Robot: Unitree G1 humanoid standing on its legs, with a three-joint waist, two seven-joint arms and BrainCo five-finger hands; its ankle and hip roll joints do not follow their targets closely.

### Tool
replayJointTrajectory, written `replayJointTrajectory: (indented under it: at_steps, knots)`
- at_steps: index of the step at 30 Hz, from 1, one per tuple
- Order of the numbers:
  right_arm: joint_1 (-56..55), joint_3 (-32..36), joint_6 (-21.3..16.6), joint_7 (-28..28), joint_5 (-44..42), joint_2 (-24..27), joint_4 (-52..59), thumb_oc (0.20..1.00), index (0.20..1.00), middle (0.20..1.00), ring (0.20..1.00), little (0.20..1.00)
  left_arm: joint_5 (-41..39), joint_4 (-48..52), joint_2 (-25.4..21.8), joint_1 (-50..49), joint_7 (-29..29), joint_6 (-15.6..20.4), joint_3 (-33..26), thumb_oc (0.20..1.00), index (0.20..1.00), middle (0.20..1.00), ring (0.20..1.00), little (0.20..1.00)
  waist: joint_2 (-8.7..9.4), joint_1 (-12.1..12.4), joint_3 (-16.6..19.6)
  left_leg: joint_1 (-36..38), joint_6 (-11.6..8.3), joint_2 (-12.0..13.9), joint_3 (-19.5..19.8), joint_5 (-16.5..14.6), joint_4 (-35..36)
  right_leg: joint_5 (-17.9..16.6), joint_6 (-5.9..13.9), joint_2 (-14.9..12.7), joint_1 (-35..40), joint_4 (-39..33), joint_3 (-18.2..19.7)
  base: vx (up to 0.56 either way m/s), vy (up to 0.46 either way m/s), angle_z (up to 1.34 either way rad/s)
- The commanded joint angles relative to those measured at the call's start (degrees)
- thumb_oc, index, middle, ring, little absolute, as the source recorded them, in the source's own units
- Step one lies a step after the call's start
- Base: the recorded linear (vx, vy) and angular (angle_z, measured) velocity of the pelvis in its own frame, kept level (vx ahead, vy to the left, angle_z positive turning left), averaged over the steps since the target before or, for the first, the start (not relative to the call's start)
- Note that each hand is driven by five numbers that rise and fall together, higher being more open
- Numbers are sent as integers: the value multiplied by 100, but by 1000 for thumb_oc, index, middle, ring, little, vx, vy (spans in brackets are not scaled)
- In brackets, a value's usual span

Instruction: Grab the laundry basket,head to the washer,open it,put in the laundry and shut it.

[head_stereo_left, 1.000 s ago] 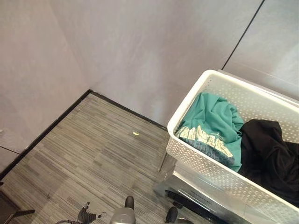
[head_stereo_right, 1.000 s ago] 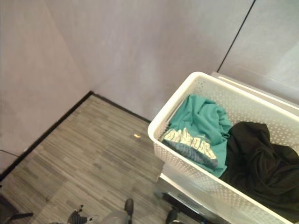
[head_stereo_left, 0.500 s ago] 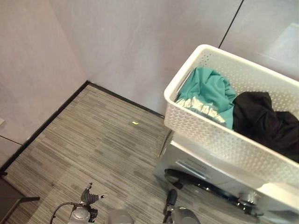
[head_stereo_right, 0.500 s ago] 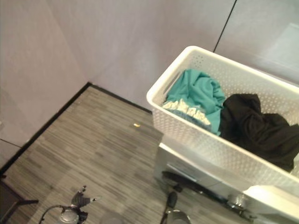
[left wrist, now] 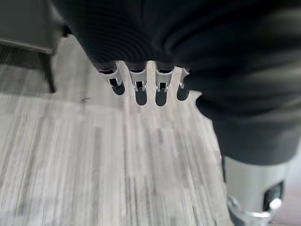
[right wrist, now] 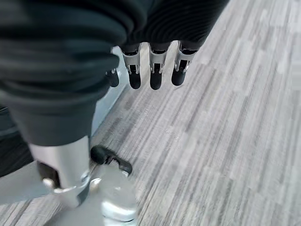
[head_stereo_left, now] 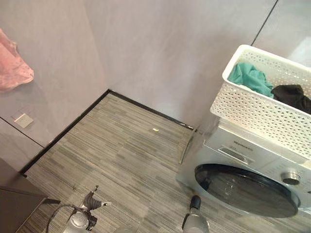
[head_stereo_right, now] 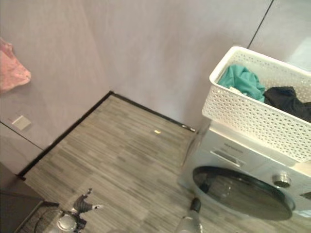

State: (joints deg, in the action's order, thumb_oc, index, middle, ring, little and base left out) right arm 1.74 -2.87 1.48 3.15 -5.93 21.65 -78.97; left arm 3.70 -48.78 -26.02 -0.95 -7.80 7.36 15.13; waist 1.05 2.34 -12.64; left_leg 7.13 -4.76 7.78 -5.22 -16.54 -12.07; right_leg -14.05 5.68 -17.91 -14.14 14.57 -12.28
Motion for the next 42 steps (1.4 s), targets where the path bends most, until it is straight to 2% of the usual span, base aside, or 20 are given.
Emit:
replayJointTrajectory:
  at_steps: [1, 3, 6, 8, 10, 11, 13, 15, 17, 18, 19, 20, 21, 24, 26, 28, 31, 35, 36, 42]
  knots:
    - [681, 75, -138, 355, -1, 960, 312, 1000, 1000, 1000, 1000, 1000, 205, 547, 43, 127, 25, 199, 106, 1000, 1000, 1000, 1000, 1000, -24, 145, -77, -471, 566, -470, 294, 922, 674, 1461, 203, 409, 974, 455, -32, -270, -61, 32]
    - [891, 107, -181, 495, 88, 1377, 510, 1000, 1000, 1000, 1000, 1000, 224, 584, -13, 64, -7, 197, 75, 1000, 1000, 1000, 1000, 1000, 150, 381, 45, -767, 490, -472, 344, 976, 462, 1729, 146, 471, 1532, 188, 8, -220, -191, 2]
    - [1085, 27, -219, 582, 107, 1419, 628, 1000, 1000, 1000, 1000, 1000, 246, 517, 26, 36, -48, 206, 65, 1000, 1000, 1000, 1000, 1000, 242, 514, 141, -983, 420, -395, 361, 1036, 349, 1844, 127, 470, 1790, -203, 114, -195, -198, -4]
    - [199, -39, -167, 761, 772, 952, 3708, 1000, 1000, 1000, 1000, 1000, 151, 417, 171, -169, -228, 115, -378, 1000, 1000, 1000, 1000, 1000, 333, 350, 104, -1103, 370, -247, 267, 1066, 207, 1941, 109, 527, 1878, -489, 516, -276, -244, -3]
    - [-493, 111, -273, 755, 974, 636, 4637, 1000, 1000, 1000, 1000, 1000, -66, -87, 341, -222, -414, 69, -721, 1000, 1000, 1000, 1000, 1000, 373, 202, 109, -1164, 317, -116, 245, 1223, 233, 2012, 67, 682, 1890, -693, 908, -249, -352, -10]
    - [-712, 22, -465, 770, 1031, 532, 4823, 1000, 1000, 1000, 1000, 1000, -241, -174, 489, -298, -519, 126, -814, 1000, 1000, 1000, 1000, 1000, 368, 177, 70, -1171, 217, 93, 269, 1516, 340, 2164, -37, 835, 1887, -807, 938, -186, -351, -20]
    - [-642, -43, -521, 836, 1005, 550, 4618, 1000, 1000, 1000, 1000, 1000, -251, -216, 510, -305, -538, 134, -767, 1000, 1000, 1000, 1000, 1000, 338, 182, 53, -1154, 137, 237, 280, 1733, 476, 2193, -109, 942, 1873, -807, 872, -144, -319, -30]
    - [-522, -275, -537, 886, 1127, 658, 4548, 1000, 1000, 1000, 1000, 1000, -148, -192, 564, -336, -568, 139, -625, 1000, 1000, 1000, 1000, 1000, 267, 170, 5, -1164, -5, 588, 169, 2337, 1015, 2172, -201, 1204, 1953, -1083, 613, -185, -424, -24]
    - [-494, -261, -534, 978, 1075, 678, 4495, 1000, 1000, 1000, 1000, 1000, -136, -194, 558, -306, -611, 129, -560, 1000, 1000, 1000, 1000, 1000, 235, 121, -33, -1220, -44, 673, 97, 2531, 1136, 2184, -247, 1278, 1989, -1131, 512, -160, -267, 13]
    - [-440, -241, -513, 1101, 957, 668, 4403, 1000, 1000, 1000, 1000, 1000, -163, -210, 582, -192, -656, 107, -463, 1000, 1000, 1000, 1000, 1000, 247, 81, -132, -1380, -35, 743, -130, 2566, 973, 2155, -313, 1278, 1958, -1103, 408, -351, -329, 41]
    - [-441, -287, -443, 1148, 909, 650, 4396, 1000, 1000, 1000, 1000, 1000, -142, -252, 646, -55, -668, 83, -392, 1000, 1000, 1000, 1000, 1000, 322, -50, -205, -1403, 99, 735, -545, 2055, 227, 2133, -408, 1233, 1831, -1036, 242, -293, -230, 67]
    - [-441, -286, -443, 1149, 909, 650, 4397, 1000, 1000, 1000, 1000, 1000, -141, -253, 646, -54, -668, 84, -392, 1000, 1000, 1000, 1000, 1000, 318, -53, -203, -1423, 100, 742, -536, 2033, 190, 2135, -407, 1237, 1829, -1033, 238, -268, -180, 86]
    - [-452, -289, -425, 1218, 899, 623, 4326, 1000, 1000, 1000, 1000, 1000, -103, -350, 687, 6, -687, 85, -344, 1000, 1000, 1000, 1000, 1000, 349, -100, -202, -1377, 135, 778, -690, 1785, -420, 2047, -451, 1195, 1782, -1073, 152, -132, -75, 82]
    - [-610, -205, -389, 1266, 978, 570, 4143, 1000, 1000, 1000, 1000, 1000, -111, -326, 730, -26, -724, 88, -370, 1000, 1000, 1000, 1000, 1000, 337, -179, -82, -1091, 160, 580, -498, 1448, -1296, 1892, -436, 1148, 1693, -1188, 94, -106, -13, 21]
    - [-763, -113, -419, 1256, 988, 485, 4040, 1000, 1000, 1000, 1000, 1000, -158, -296, 761, -90, -736, 89, -435, 1000, 1000, 1000, 1000, 1000, 253, -284, 63, -524, 168, 362, -437, 1182, -883, 1830, -354, 1194, 1634, -1212, 92, -1, 111, 23]
    - [-994, 131, -451, 1265, 890, 404, 3993, 1000, 1000, 1000, 1000, 1000, -156, -222, 814, -144, -757, 86, -461, 1000, 1000, 1000, 1000, 1000, 141, -478, 208, 25, 255, 152, -685, 869, 18, 1689, -223, 1164, 1486, -1234, -37, -62, 202, 8]
    - [-1188, 418, -478, 1342, 816, 366, 4112, 1000, 1000, 1000, 1000, 1000, -134, -282, 870, -38, -747, 74, -394, 1000, 1000, 1000, 1000, 1000, 49, -683, 189, 106, 284, -8, -972, 766, 707, 1488, -105, 1011, 1221, -1219, -191, -184, 212, 40]
    - [-1273, 633, -463, 1479, 897, 410, 4338, 1000, 1000, 1000, 1000, 1000, 6, -245, 795, 46, -708, 56, -240, 1000, 1000, 1000, 1000, 1000, 47, -756, 23, -24, 383, -228, -894, 678, 813, 1157, 91, 830, 944, -1204, -135, -182, 217, 17]
    - [-1349, 754, -430, 1511, 1002, 412, 4498, 1000, 1000, 1000, 1000, 1000, 16, -68, 712, -77, -660, 48, -303, 1000, 1000, 1000, 1000, 1000, 58, -731, -63, -30, 497, -333, -894, 646, 888, 1122, 157, 796, 814, -1029, -75, -122, 167, -8]
    - [-1715, 1170, -319, 1617, 1324, 471, 4885, 1000, 1000, 1000, 1000, 1000, 97, 3, 559, -250, -592, 12, -490, 1000, 1000, 1000, 1000, 1000, 90, -734, -232, -91, 680, -448, -830, 643, 846, 1241, 276, 701, 619, -301, 293, -87, 94, -15]
